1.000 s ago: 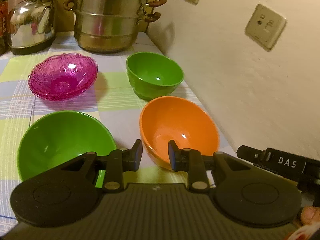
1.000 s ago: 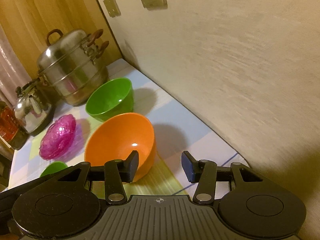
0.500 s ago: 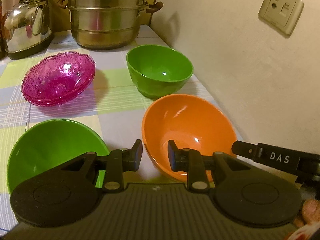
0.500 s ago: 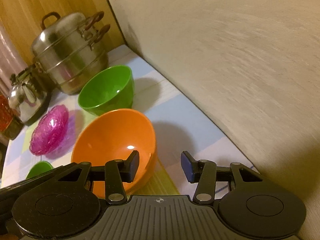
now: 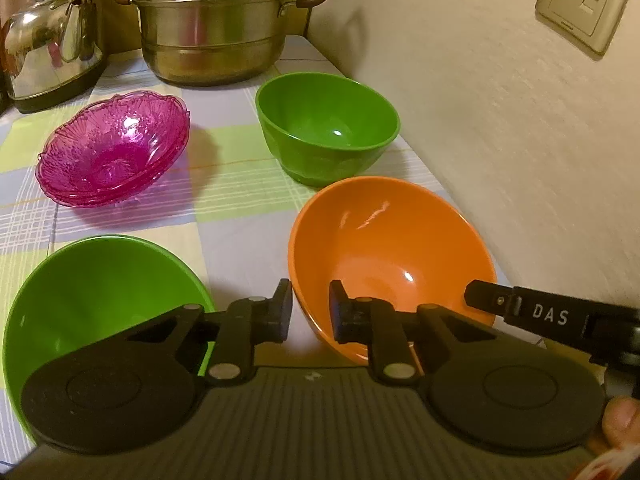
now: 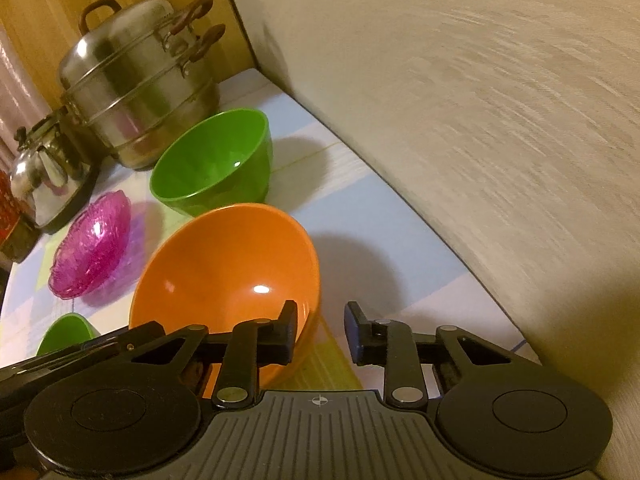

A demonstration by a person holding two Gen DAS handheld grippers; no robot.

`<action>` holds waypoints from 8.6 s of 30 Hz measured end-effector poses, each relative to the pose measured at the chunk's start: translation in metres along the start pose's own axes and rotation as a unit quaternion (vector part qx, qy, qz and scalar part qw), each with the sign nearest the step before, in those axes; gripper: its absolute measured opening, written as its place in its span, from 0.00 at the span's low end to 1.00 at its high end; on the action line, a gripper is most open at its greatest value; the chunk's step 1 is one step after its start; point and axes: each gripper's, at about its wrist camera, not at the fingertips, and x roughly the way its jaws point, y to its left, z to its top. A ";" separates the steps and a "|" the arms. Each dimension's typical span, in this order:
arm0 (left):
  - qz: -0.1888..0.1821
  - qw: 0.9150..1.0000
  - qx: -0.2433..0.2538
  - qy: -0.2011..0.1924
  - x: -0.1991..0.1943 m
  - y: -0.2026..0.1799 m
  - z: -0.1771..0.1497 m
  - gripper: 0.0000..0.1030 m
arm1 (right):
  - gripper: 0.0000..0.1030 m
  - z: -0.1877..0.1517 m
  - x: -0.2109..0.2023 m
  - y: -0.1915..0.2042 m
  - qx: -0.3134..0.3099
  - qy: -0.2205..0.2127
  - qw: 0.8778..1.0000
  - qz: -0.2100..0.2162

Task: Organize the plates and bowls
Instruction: 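Move both grippers toward the rim of the orange bowl, then close both grippers on the orange bowl rim and lift it, then carry the orange bowl over the large green bowl and lower it inside, then open both grippers and withdraw from the orange bowl rim, then move both grippers to the small green bowl and close on its rim, then lift the small green bowl and carry it over the orange bowl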

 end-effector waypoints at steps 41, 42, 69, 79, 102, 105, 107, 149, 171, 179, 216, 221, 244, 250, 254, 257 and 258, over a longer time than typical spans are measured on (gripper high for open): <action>0.016 0.997 -0.030 -0.069 -0.131 0.068 0.004 0.12 | 0.11 -0.010 -0.085 0.092 -0.041 -0.057 0.995 0.069; 0.019 0.997 -0.034 -0.069 -0.134 0.075 0.001 0.12 | 0.11 -0.012 -0.085 0.099 -0.045 -0.055 0.995 0.073; 0.056 0.994 -0.087 -0.022 -0.110 0.147 -0.045 0.12 | 0.11 -0.061 -0.021 0.160 -0.125 0.016 0.990 0.066; 0.048 0.994 -0.095 -0.021 -0.105 0.152 -0.048 0.12 | 0.11 -0.067 -0.016 0.163 -0.143 0.004 0.988 0.059; 0.052 0.991 -0.115 -0.053 -0.128 0.159 -0.054 0.17 | 0.15 -0.064 -0.044 0.150 -0.113 -0.025 0.991 0.074; 0.052 0.990 -0.117 -0.055 -0.136 0.158 -0.057 0.17 | 0.15 -0.066 -0.053 0.146 -0.107 -0.025 0.991 0.072; 0.049 0.990 -0.118 -0.053 -0.140 0.157 -0.059 0.17 | 0.16 -0.067 -0.059 0.144 -0.105 -0.025 0.992 0.070; -0.014 0.997 -0.049 -0.057 -0.182 0.082 -0.060 0.24 | 0.47 -0.074 -0.143 0.101 -0.102 -0.061 0.993 0.011; -0.048 0.999 0.011 -0.018 -0.075 0.055 0.071 0.25 | 0.47 0.024 -0.078 0.056 -0.033 -0.070 0.997 -0.001; -0.050 0.998 0.044 0.008 0.000 0.052 0.125 0.25 | 0.47 0.062 -0.021 0.048 -0.028 -0.061 0.998 0.009; -0.039 0.995 0.015 0.090 0.124 0.065 0.165 0.11 | 0.18 0.126 0.117 0.053 -0.009 0.043 0.999 0.025; -0.044 0.995 0.022 0.084 0.108 0.060 0.164 0.11 | 0.17 0.122 0.105 0.051 -0.007 0.037 0.999 0.026; -0.066 0.997 0.028 0.027 -0.050 0.022 0.099 0.12 | 0.17 0.047 -0.061 0.048 0.016 -0.010 0.999 0.033; -0.070 0.997 0.021 0.019 -0.080 0.018 0.075 0.12 | 0.17 0.024 -0.101 0.051 0.014 -0.020 0.999 0.034; -0.077 0.997 0.006 0.015 -0.102 0.020 0.052 0.12 | 0.17 0.009 -0.121 0.054 0.007 -0.022 0.999 0.032; -0.080 0.997 0.000 0.015 -0.116 0.021 0.034 0.12 | 0.17 -0.005 -0.136 0.056 -0.003 -0.022 0.999 0.030; -0.079 0.997 0.002 0.014 -0.120 0.021 0.029 0.12 | 0.17 -0.011 -0.141 0.057 -0.008 -0.021 0.999 0.029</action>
